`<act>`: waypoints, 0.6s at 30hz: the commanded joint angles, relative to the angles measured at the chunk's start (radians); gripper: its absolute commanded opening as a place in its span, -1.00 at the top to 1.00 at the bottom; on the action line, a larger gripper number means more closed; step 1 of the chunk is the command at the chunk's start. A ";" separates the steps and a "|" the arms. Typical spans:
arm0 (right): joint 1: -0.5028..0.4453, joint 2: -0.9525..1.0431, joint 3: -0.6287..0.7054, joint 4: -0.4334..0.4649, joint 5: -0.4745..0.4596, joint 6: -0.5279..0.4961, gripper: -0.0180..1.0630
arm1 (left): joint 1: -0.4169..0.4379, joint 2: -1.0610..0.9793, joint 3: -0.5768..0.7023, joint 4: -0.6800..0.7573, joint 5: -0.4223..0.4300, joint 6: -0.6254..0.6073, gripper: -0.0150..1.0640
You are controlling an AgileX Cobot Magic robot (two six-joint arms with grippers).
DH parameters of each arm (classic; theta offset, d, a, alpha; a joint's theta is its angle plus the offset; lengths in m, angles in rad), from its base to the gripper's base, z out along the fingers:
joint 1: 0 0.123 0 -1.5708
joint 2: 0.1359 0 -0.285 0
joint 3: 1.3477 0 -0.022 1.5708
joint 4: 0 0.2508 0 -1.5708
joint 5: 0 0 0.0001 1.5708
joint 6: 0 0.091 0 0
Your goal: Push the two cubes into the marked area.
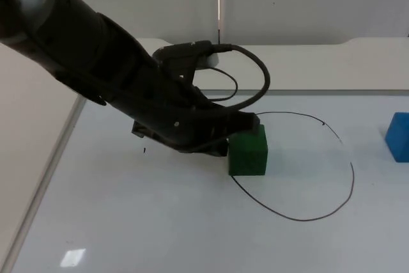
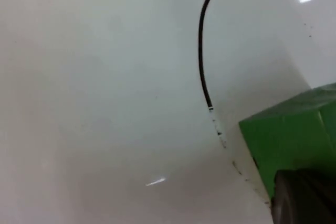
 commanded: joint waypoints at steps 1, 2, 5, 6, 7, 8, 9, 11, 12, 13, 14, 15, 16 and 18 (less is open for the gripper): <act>-0.001 -0.004 0.003 0.000 -0.004 -0.002 -0.98 | -0.010 0.000 -0.004 -0.018 -0.002 -0.001 0.98; -0.001 -0.004 0.003 0.000 -0.004 -0.002 -0.98 | -0.010 0.000 -0.004 -0.018 -0.002 -0.001 0.98; -0.001 -0.004 0.003 0.000 -0.004 -0.002 -0.98 | -0.010 0.000 -0.004 -0.018 -0.010 -0.001 0.98; -0.001 -0.004 0.003 0.000 -0.004 -0.002 -0.98 | -0.016 0.000 -0.004 -0.020 -0.010 -0.001 0.98; -0.001 -0.004 0.003 0.000 -0.004 -0.002 -0.98 | -0.016 0.000 -0.004 -0.020 -0.015 -0.001 0.98; -0.001 -0.004 0.003 0.000 -0.004 -0.002 -0.98 | -0.020 0.000 -0.004 -0.022 -0.019 -0.001 0.98; -0.001 -0.004 0.003 0.000 -0.004 -0.002 -0.98 | -0.020 0.000 -0.004 -0.022 -0.019 -0.001 0.98; -0.001 -0.004 0.003 0.000 -0.004 -0.002 -0.98 | -0.029 0.002 -0.004 -0.022 -0.049 -0.001 0.98; -0.001 -0.004 0.003 0.000 -0.004 -0.002 -0.98 | -0.031 0.002 -0.004 -0.022 -0.054 -0.001 0.98; -0.001 -0.004 0.003 0.000 -0.004 -0.002 -0.98 | -0.031 0.002 -0.006 -0.022 -0.054 -0.001 0.98; -0.001 -0.004 0.003 0.000 -0.004 -0.002 -0.98 | -0.031 0.002 -0.006 -0.022 -0.054 -0.001 0.98; -0.001 -0.004 0.003 0.000 -0.004 -0.002 -0.98 | -0.031 0.002 -0.008 -0.022 -0.054 -0.001 0.98; -0.001 -0.004 0.003 0.000 -0.004 -0.002 -0.98 | -0.031 0.002 -0.011 -0.022 -0.047 -0.001 0.98; -0.001 -0.004 0.003 0.000 -0.004 -0.002 -0.98 | -0.039 0.004 -0.015 -0.022 -0.040 -0.001 0.98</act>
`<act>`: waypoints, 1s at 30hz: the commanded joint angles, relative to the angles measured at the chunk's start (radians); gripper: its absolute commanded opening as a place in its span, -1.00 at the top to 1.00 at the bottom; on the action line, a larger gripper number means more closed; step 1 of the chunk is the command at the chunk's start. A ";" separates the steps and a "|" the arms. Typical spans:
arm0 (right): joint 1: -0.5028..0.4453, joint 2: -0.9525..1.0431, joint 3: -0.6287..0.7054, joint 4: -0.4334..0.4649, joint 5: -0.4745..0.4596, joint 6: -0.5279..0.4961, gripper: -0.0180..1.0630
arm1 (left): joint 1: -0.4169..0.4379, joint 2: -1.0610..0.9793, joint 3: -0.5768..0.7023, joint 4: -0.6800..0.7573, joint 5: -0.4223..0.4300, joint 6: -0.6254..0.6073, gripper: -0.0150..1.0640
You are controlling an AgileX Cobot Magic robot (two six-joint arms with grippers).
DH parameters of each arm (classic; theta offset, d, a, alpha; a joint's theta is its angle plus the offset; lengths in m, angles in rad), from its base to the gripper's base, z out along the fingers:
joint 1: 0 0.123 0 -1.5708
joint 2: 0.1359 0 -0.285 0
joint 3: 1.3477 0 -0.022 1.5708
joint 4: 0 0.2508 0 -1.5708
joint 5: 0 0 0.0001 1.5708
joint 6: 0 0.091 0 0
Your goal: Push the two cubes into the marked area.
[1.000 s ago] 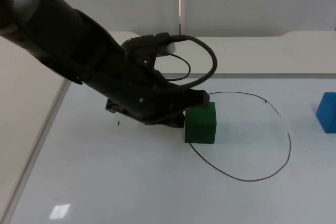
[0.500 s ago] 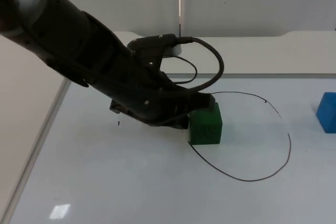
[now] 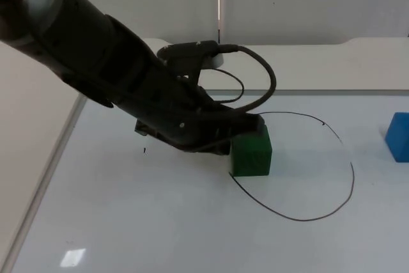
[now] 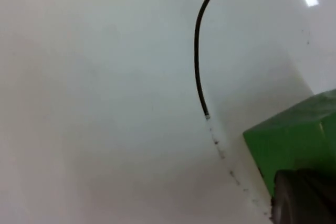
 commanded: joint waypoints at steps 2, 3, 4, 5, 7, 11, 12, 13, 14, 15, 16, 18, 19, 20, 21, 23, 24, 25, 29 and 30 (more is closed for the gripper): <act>-0.001 -0.004 0.003 0.000 -0.004 -0.002 -0.98 | -0.031 0.007 -0.021 -0.004 -0.007 0.001 0.98; -0.001 -0.004 0.003 0.000 -0.004 -0.002 -0.98 | -0.040 0.009 -0.026 -0.002 -0.009 0.001 0.98; -0.001 -0.004 0.003 0.000 -0.004 -0.002 -0.98 | -0.046 0.014 -0.034 -0.002 -0.011 0.006 0.98; -0.001 -0.004 0.003 0.000 -0.004 -0.002 -0.98 | -0.046 0.014 -0.034 -0.002 -0.011 0.006 0.98; -0.001 -0.004 0.003 0.000 -0.004 -0.002 -0.98 | -0.049 0.017 -0.036 -0.002 -0.016 0.018 0.98; -0.001 -0.004 0.003 0.000 -0.004 -0.002 -0.98 | -0.046 0.019 -0.034 0.002 -0.018 0.018 0.98; -0.001 -0.004 0.003 0.000 -0.004 -0.002 -0.98 | -0.046 0.019 -0.034 0.008 -0.023 0.018 0.98; -0.001 -0.004 0.003 0.000 -0.004 -0.002 -0.98 | -0.046 0.019 -0.034 0.019 -0.028 0.018 0.98; -0.001 -0.004 0.003 0.000 -0.004 -0.002 -0.98 | -0.046 0.019 -0.034 0.027 -0.028 0.018 0.98; -0.001 -0.004 0.003 0.000 -0.004 -0.002 -0.98 | -0.046 0.019 -0.034 0.027 -0.028 0.018 0.98; -0.001 -0.004 0.003 0.000 -0.004 -0.002 -0.98 | -0.046 0.019 -0.034 0.041 -0.028 0.018 0.98; -0.001 -0.004 0.003 0.000 -0.004 -0.002 -0.98 | -0.035 0.015 -0.034 0.078 -0.024 0.011 0.98; -0.001 -0.004 0.003 0.000 -0.004 -0.002 -0.98 | -0.025 0.009 -0.034 0.096 -0.021 0.004 0.98; -0.001 -0.004 0.003 0.000 -0.004 -0.002 -0.98 | -0.008 0.003 -0.034 0.118 -0.015 0.000 0.98; -0.001 -0.004 0.003 0.000 -0.004 -0.002 -0.98 | -0.008 0.003 -0.034 0.118 -0.015 0.000 0.98; -0.001 -0.004 0.003 0.000 -0.004 -0.002 -0.98 | 0.053 -0.026 -0.034 0.163 0.027 -0.025 0.98; -0.001 -0.004 0.003 0.000 -0.004 -0.002 -0.98 | 0.087 -0.038 -0.034 0.185 0.045 -0.041 0.98; -0.001 -0.004 0.003 0.000 -0.004 -0.002 -0.98 | 0.087 -0.038 -0.034 0.185 0.045 -0.041 0.98; -0.001 -0.004 0.003 0.000 -0.004 -0.002 -0.98 | 0.235 -0.120 -0.034 0.288 0.180 -0.143 0.98; -0.001 -0.004 0.003 0.000 -0.004 -0.002 -0.98 | 0.235 -0.120 -0.034 0.288 0.180 -0.143 0.98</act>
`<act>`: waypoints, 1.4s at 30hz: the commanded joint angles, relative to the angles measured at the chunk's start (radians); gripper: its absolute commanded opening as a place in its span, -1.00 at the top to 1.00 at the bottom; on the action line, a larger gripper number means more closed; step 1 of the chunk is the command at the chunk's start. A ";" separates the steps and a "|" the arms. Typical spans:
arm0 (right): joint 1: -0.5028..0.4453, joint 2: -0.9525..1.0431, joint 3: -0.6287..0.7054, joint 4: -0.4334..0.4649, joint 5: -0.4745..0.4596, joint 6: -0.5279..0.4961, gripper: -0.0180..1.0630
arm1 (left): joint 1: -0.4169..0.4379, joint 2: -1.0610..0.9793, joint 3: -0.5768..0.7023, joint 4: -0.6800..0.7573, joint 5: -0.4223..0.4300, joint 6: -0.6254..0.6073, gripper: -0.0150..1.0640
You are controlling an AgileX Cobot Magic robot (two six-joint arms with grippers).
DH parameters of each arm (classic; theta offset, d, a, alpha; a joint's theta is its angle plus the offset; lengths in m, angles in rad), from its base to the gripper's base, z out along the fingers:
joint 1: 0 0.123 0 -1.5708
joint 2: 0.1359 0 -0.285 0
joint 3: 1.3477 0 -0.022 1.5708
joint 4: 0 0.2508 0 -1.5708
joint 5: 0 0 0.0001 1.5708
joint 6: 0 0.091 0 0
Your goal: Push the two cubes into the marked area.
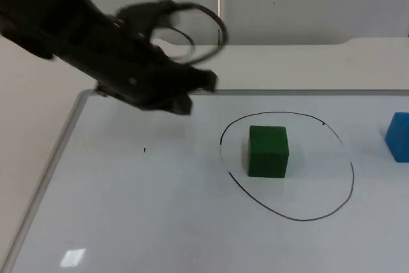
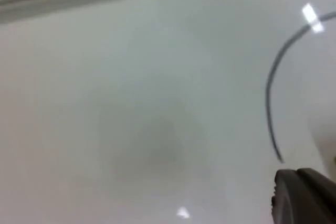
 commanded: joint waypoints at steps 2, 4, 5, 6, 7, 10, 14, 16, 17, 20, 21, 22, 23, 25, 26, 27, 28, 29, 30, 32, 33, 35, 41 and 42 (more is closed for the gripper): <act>-0.001 -0.004 0.003 0.000 -0.004 -0.007 -0.98 | 0.073 -0.083 -0.003 0.121 0.080 -0.097 0.98; -0.001 -0.004 0.003 0.000 -0.004 -0.007 -0.98 | 0.111 -0.147 -0.003 0.227 0.099 -0.163 0.98; -0.001 -0.004 0.003 0.000 -0.004 -0.007 -0.98 | 0.111 -0.147 -0.003 0.227 0.099 -0.163 0.98; -0.001 -0.004 0.003 0.000 -0.004 -0.007 -0.98 | 0.129 -0.203 -0.003 0.299 0.107 -0.222 0.98; -0.001 -0.004 0.003 0.000 -0.004 -0.007 -0.98 | 0.134 -0.234 -0.003 0.351 0.107 -0.256 0.98; -0.001 -0.004 0.003 0.000 -0.004 -0.007 -0.98 | 0.144 -0.310 -0.003 0.423 0.107 -0.320 0.98; -0.001 -0.004 0.003 0.000 -0.004 -0.007 -0.98 | 0.144 -0.439 -0.003 0.499 0.109 -0.374 0.98; -0.001 -0.004 0.003 0.000 -0.004 -0.007 -0.98 | 0.144 -0.468 -0.003 0.504 0.114 -0.377 0.98; -0.001 -0.004 0.003 0.000 -0.004 -0.007 -0.98 | 0.144 -0.491 -0.003 0.509 0.119 -0.380 0.98; -0.001 -0.004 0.003 0.000 -0.004 -0.007 -0.98 | 0.144 -0.562 -0.003 0.554 0.121 -0.420 0.98; -0.001 -0.004 0.003 0.000 -0.004 -0.007 -0.98 | 0.144 -0.562 -0.003 0.554 0.121 -0.420 0.98; -0.001 -0.004 0.003 0.000 -0.004 -0.007 -0.98 | 0.144 -0.583 -0.003 0.554 0.121 -0.434 0.98; -0.001 -0.004 0.003 0.000 -0.004 -0.007 -0.98 | 0.144 -0.603 -0.003 0.554 0.125 -0.436 0.98; -0.001 -0.004 0.003 0.000 -0.004 -0.007 -0.98 | 0.144 -0.635 -0.003 0.557 0.143 -0.436 0.98; -0.001 -0.004 0.003 0.000 -0.004 -0.007 -0.98 | 0.144 -0.651 -0.003 0.562 0.155 -0.436 0.98; -0.001 -0.004 0.003 0.000 -0.004 -0.007 -0.98 | 0.144 -0.651 -0.003 0.562 0.155 -0.436 0.98; -0.001 -0.004 0.003 0.000 -0.004 -0.007 -0.98 | 0.144 -0.674 -0.003 0.575 0.170 -0.436 0.98; -0.001 -0.004 0.003 0.000 -0.004 -0.007 -0.98 | 0.144 -0.684 -0.003 0.578 0.175 -0.436 0.98; -0.001 -0.004 0.003 0.000 -0.004 -0.007 -0.98 | 0.144 -0.696 -0.003 0.578 0.182 -0.436 0.98; -0.001 -0.004 0.003 0.000 -0.004 -0.007 -0.98 | 0.144 -0.708 -0.003 0.578 0.185 -0.436 0.98; -0.001 -0.004 0.003 0.000 -0.004 -0.007 -0.98 | 0.144 -0.715 -0.003 0.583 0.189 -0.436 0.98; -0.001 -0.004 0.003 0.000 -0.004 -0.007 -0.98 | 0.144 -0.733 -0.001 0.593 0.200 -0.444 0.98; -0.001 -0.004 0.003 0.000 -0.004 -0.007 -0.98 | 0.144 -0.774 0.026 0.606 0.214 -0.470 0.98; -0.001 -0.004 0.003 0.000 -0.004 -0.007 -0.98 | 0.144 -0.774 0.026 0.606 0.214 -0.470 0.98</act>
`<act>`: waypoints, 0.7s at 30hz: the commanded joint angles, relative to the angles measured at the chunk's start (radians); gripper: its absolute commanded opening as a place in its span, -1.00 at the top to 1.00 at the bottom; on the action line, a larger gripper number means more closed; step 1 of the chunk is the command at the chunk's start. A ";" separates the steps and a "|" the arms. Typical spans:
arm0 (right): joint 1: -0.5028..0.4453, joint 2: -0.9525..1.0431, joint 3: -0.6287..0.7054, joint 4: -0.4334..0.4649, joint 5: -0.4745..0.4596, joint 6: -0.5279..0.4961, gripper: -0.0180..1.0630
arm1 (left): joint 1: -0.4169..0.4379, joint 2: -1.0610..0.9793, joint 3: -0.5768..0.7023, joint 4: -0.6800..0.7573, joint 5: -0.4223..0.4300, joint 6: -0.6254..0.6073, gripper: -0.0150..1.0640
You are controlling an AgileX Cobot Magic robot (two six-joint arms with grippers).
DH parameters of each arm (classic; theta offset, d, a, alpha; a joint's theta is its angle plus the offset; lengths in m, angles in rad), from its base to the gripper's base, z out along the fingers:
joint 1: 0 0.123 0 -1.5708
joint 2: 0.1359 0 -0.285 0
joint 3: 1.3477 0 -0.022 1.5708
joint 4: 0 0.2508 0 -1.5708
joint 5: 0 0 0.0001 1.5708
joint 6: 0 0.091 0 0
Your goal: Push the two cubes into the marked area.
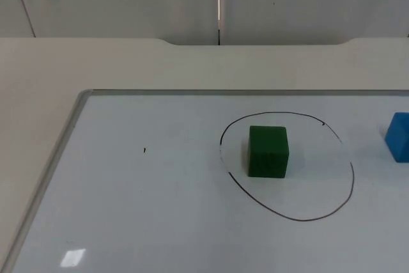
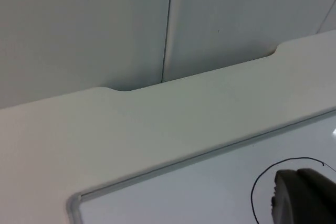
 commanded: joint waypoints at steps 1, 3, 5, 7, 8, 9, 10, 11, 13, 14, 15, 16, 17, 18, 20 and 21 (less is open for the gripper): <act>-0.001 -0.004 0.003 0.000 -0.004 -0.006 -0.98 | 0.002 -0.027 0.023 0.013 -0.017 -0.017 0.98; -0.001 -0.004 0.003 0.000 -0.004 -0.006 -0.98 | 0.002 -0.077 0.074 0.056 -0.041 -0.049 0.98; -0.001 -0.004 0.003 0.000 -0.004 -0.006 -0.98 | 0.002 -0.097 0.095 0.074 -0.043 -0.058 0.98; -0.001 -0.004 0.003 0.000 -0.004 -0.006 -0.98 | 0.002 -0.151 0.135 0.108 -0.039 -0.096 0.98; -0.001 -0.004 0.003 0.000 -0.004 -0.006 -0.98 | 0.002 -0.175 0.151 0.120 -0.035 -0.110 0.98; -0.001 -0.004 0.003 0.000 -0.004 -0.006 -0.98 | 0.002 -0.208 0.171 0.122 -0.027 -0.115 0.98; -0.001 -0.004 0.003 0.000 -0.004 -0.006 -0.98 | 0.002 -0.208 0.171 0.122 -0.027 -0.115 0.98; -0.001 -0.004 0.003 0.000 -0.004 -0.006 -0.98 | 0.002 -0.242 0.192 0.124 -0.022 -0.115 0.98; -0.001 -0.004 0.003 0.000 -0.004 -0.006 -0.98 | 0.002 -0.312 0.236 0.124 -0.003 -0.120 0.98; -0.001 -0.004 0.003 0.000 -0.004 -0.006 -0.98 | 0.002 -0.353 0.261 0.126 0.007 -0.120 0.98; -0.001 -0.004 0.003 0.000 -0.004 -0.006 -0.98 | 0.002 -0.396 0.290 0.127 0.011 -0.120 0.98; -0.001 -0.004 0.003 0.000 -0.004 -0.006 -0.98 | 0.002 -0.396 0.290 0.127 0.011 -0.120 0.98; -0.001 -0.004 0.003 0.000 -0.004 -0.006 -0.98 | 0.002 -0.430 0.312 0.136 0.022 -0.124 0.98; -0.001 -0.004 0.003 0.000 -0.004 -0.006 -0.98 | 0.002 -0.472 0.335 0.146 0.037 -0.136 0.98; -0.001 -0.004 0.003 0.000 -0.004 -0.006 -0.98 | 0.002 -0.564 0.383 0.172 0.073 -0.172 0.98; -0.001 -0.004 0.003 0.000 -0.004 -0.006 -0.98 | 0.002 -0.564 0.383 0.172 0.073 -0.172 0.98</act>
